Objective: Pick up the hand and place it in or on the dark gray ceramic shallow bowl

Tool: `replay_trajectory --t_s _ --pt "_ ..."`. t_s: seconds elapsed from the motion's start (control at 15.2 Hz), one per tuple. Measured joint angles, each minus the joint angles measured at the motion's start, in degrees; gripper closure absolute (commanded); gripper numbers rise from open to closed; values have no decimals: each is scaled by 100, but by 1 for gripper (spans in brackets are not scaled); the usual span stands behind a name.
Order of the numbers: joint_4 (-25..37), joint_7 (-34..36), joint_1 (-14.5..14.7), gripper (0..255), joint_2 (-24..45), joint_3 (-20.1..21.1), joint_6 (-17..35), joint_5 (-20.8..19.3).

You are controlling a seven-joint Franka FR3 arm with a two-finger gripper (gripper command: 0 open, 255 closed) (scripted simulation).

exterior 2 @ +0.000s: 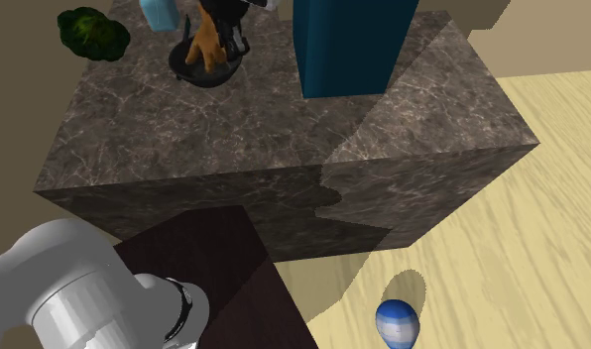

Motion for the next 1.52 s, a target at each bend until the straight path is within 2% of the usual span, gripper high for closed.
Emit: replay_trajectory --t_s 0.46,1.52 --pt "1029 965 147 255 1043 803 409 -132" --pt "231 733 253 255 1433 1044 1600 65"
